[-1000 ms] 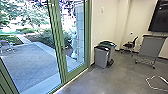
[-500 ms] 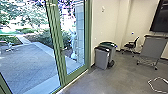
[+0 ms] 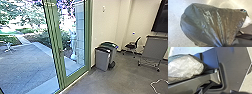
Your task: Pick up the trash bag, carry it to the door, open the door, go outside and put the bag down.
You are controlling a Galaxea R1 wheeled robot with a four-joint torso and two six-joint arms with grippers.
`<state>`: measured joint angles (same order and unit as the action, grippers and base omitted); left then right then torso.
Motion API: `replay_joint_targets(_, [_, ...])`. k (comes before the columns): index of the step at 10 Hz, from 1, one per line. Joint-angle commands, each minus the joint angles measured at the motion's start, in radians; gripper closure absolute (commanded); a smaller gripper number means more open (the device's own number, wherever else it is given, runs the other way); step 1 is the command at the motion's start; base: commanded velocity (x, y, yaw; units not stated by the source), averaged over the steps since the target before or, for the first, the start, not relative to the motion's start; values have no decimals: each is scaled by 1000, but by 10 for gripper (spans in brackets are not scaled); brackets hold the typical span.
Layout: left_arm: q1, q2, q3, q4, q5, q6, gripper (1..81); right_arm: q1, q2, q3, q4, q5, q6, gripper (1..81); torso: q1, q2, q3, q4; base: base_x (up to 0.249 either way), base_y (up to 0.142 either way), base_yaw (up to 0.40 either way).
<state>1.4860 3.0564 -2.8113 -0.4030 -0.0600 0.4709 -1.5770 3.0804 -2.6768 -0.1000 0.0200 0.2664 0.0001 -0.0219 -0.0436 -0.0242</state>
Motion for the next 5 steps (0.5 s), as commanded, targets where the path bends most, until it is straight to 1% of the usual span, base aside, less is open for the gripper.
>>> replay_joint_targets(1, [-51,3,-2,12,54,5,811,28,10,9,-14,-54,-3,10,0,0,0,0,151,0,0])
replay_joint_targets(5, [-51,3,-2,12,54,5,811,25,14,9,-14,-54,-3,10,0,0,0,0,152,0,0])
